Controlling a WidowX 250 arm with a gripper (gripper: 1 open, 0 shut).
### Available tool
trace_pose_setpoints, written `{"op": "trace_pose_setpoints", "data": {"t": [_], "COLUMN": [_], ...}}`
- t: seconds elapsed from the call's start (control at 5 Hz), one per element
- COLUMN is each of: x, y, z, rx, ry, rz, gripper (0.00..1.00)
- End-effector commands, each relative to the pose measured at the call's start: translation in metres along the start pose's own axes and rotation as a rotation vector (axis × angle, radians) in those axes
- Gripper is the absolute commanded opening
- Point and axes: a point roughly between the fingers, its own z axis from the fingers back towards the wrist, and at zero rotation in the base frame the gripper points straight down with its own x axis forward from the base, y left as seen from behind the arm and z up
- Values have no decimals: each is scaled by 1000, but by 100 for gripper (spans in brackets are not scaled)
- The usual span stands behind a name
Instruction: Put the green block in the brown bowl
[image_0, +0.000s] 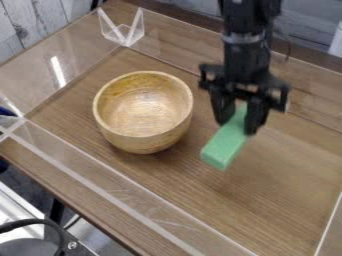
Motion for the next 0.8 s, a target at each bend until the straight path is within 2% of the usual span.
{"op": "trace_pose_setpoints", "data": {"t": [0.0,0.4,0.6], "x": [8,8,7], "y": [15,82,99], "z": [41,63,61], "rx": [6,35,52], "ry": [-97,-109,-105], "rz": [9,95,110], "gripper": [0,0,0]}}
